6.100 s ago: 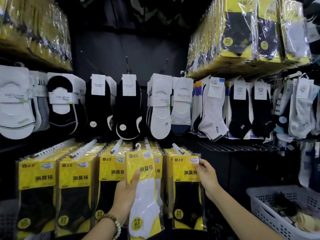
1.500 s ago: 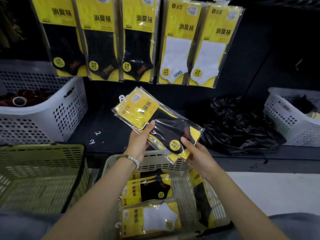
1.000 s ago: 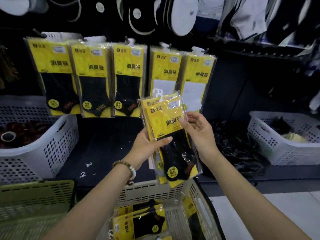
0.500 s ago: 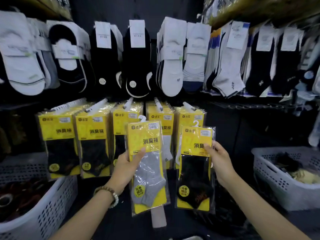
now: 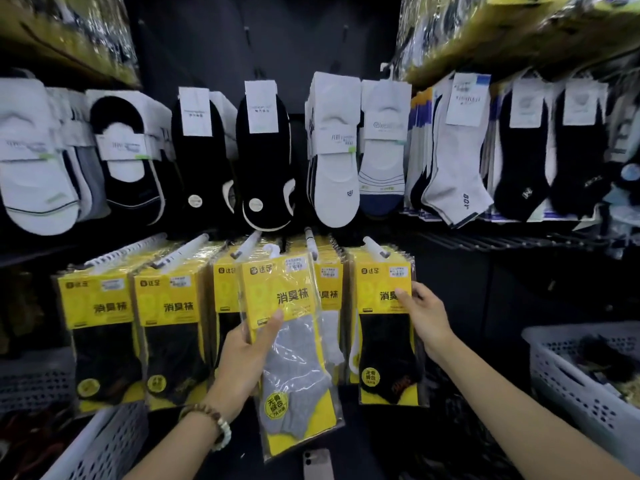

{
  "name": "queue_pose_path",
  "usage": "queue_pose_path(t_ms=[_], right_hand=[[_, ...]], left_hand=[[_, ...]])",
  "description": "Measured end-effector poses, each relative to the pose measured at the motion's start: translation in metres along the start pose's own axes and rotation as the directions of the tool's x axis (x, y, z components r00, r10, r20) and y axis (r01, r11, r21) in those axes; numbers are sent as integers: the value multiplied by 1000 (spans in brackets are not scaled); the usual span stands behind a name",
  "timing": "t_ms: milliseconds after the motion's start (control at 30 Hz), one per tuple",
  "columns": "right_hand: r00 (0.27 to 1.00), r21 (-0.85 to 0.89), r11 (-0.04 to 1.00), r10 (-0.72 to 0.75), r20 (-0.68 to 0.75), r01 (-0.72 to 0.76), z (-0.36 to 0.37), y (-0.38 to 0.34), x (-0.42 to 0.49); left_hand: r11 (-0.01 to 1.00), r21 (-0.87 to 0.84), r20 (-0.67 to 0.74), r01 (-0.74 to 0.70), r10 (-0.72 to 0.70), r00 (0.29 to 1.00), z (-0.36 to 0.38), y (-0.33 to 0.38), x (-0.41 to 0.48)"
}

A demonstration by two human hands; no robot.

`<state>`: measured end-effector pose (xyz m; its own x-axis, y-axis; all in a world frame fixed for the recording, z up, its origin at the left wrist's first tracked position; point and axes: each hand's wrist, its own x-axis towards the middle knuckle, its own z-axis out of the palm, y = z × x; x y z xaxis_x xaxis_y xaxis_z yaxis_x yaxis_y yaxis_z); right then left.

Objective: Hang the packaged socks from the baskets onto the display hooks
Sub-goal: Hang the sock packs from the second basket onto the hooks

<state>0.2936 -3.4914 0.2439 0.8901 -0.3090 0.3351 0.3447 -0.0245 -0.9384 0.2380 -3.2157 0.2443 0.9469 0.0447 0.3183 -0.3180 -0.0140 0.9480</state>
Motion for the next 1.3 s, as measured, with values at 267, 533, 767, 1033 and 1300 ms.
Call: queue_pose_path(t_ms=[267,533,767,1033,1300], right_hand=[[932,-156,981,55,-358,-118,25,21,41],[877,-89,967,176,-447,-240,12,38,24],[993,-36,997,75,86,-72,49,-14,-60],[965,42,999,7,261,-18,74,-37,-113],[967,96,979,161,199,-182,47,-26,-101]], left_hand=[[999,-52,-28,0,-2,1000,4,2,5],[993,-105,22,61,-59,998,-2,-2,0],[969,-192,48,159,-152,987,4,3,-20],[972,-171,-42,162,-171,984,14,3,-41],[982,-62,-5,178,-179,984,9,5,-34]])
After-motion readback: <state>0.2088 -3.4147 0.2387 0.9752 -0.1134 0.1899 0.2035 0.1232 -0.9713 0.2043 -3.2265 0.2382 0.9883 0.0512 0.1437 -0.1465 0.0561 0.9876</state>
